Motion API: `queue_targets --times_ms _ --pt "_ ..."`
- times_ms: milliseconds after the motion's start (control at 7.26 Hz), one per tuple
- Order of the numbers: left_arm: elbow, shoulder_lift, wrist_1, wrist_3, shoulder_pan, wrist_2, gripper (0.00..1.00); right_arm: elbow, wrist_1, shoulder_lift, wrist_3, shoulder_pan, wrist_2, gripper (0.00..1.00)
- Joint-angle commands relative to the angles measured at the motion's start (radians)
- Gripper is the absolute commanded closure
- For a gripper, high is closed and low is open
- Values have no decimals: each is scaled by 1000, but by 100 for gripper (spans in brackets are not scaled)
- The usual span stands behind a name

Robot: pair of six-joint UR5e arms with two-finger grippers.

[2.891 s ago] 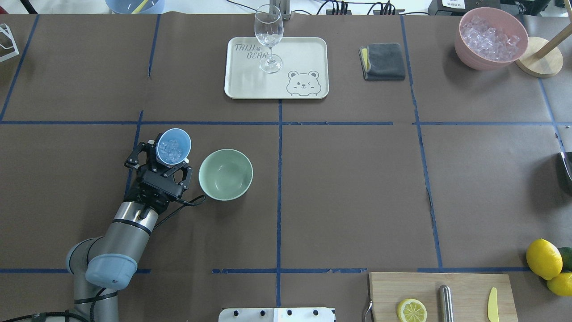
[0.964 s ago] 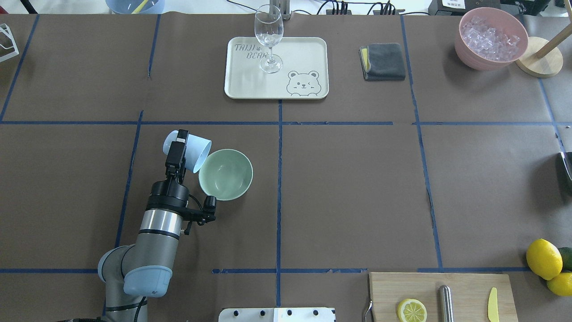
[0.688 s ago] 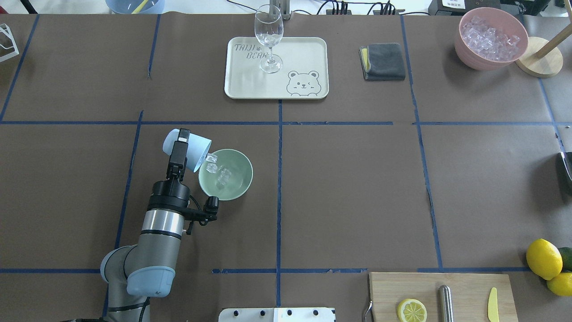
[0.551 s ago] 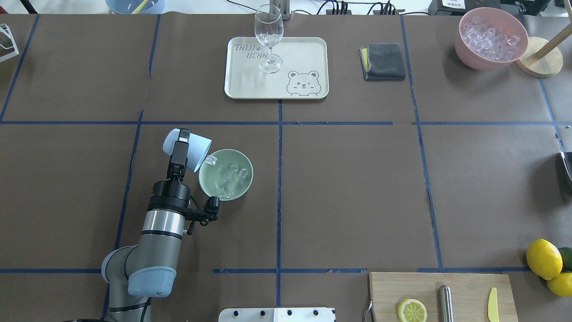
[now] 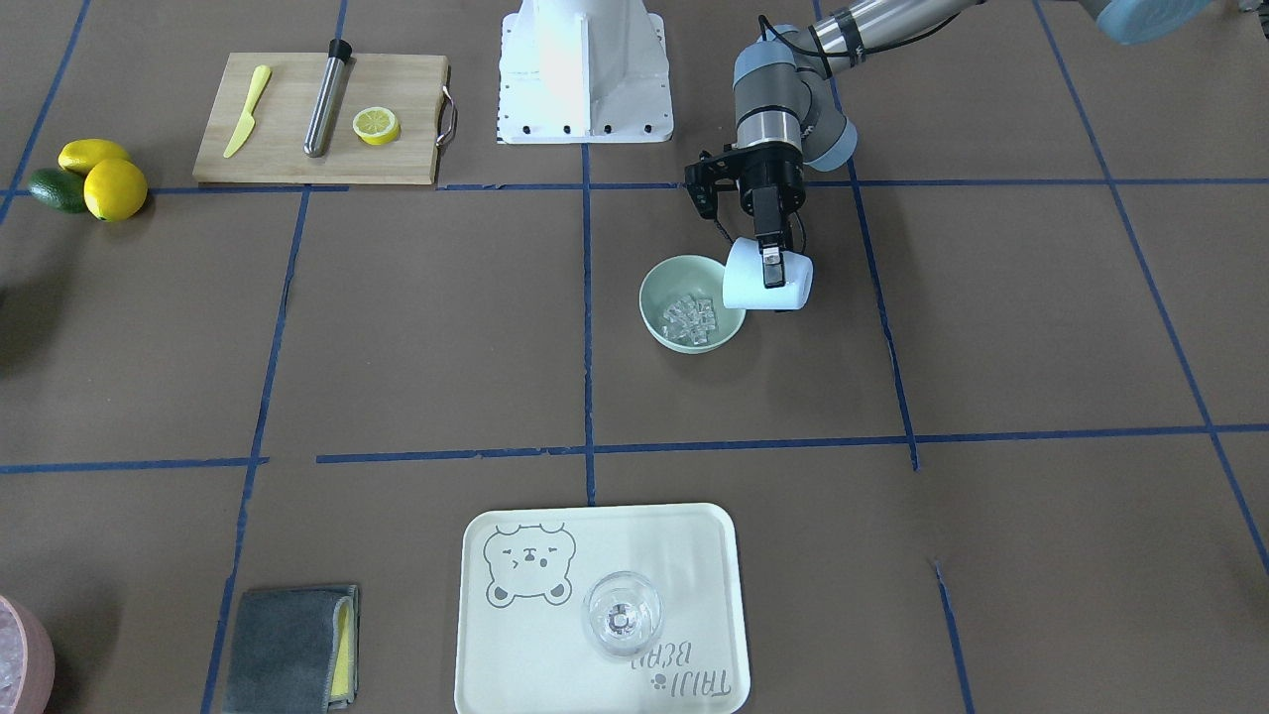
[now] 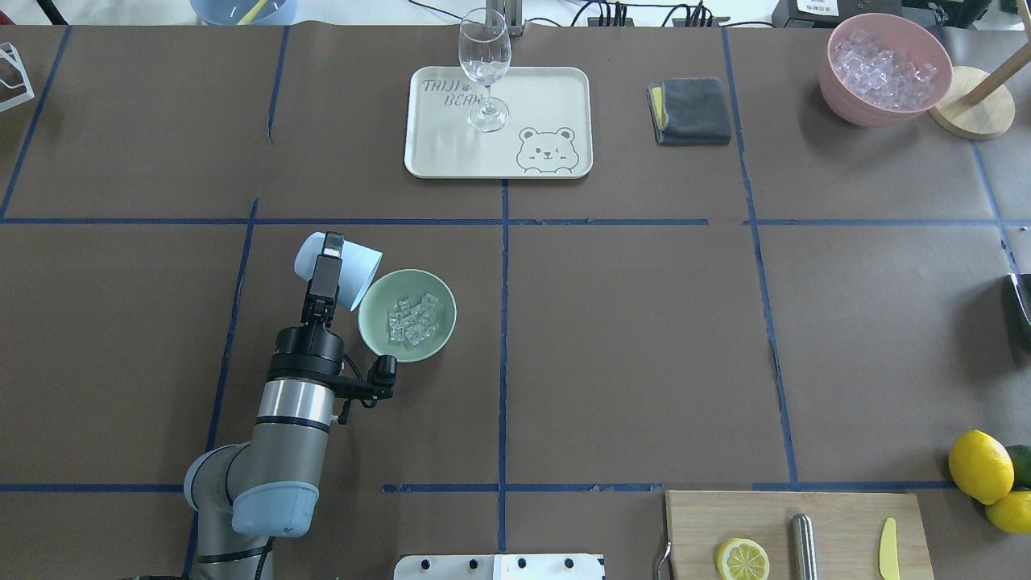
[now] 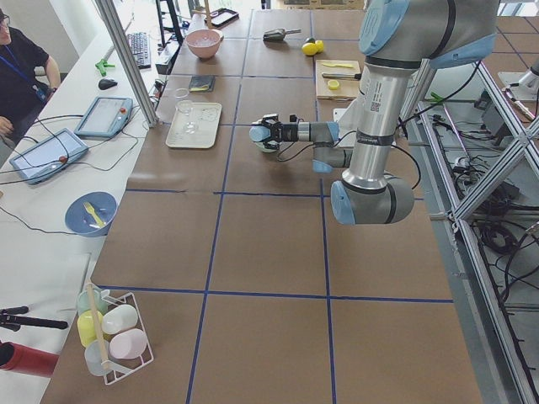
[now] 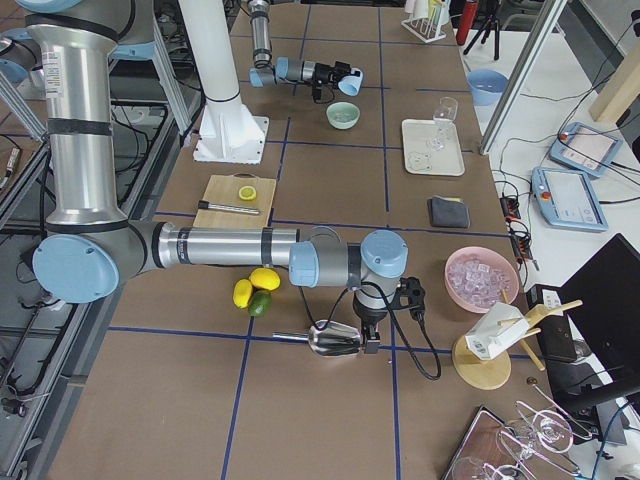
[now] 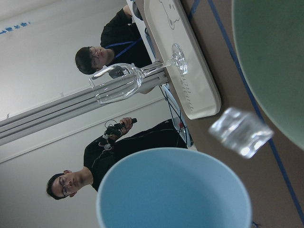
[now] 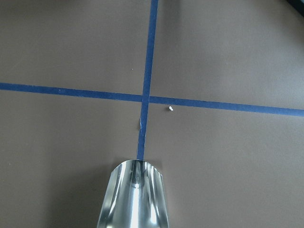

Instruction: Pour ice into bowl

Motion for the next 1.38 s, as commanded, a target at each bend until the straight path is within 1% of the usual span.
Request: queue_targets --times_ms 0,275,413,551,688,826,964,1101,1239 --pt "-1 0 -4 0 0 0 100 1 0 0 1 0 0 0" --pt "-16 3 -21 -1 -3 -1 100 1 0 0 1 0 0 0" --pt "-26 9 -109 -3 -3 -2 100 -1 0 -2 1 0 0 0" --pt "-17 15 -238 -21 -4 -8 100 -1 0 -2 1 0 0 0" --pt "-13 18 -344 -111 -4 -20 100 1 0 -2 1 0 2 0" --pt "-12 18 -398 -256 2 -59 100 1 0 -2 1 0 2 0" --pt "-13 17 -453 -450 12 -95 100 1 0 -2 1 0 2 0" --pt "-15 17 -511 -601 28 -118 100 1 0 -2 1 0 2 0" --pt "-27 15 -548 -791 41 -141 100 1 0 -2 1 0 2 0"
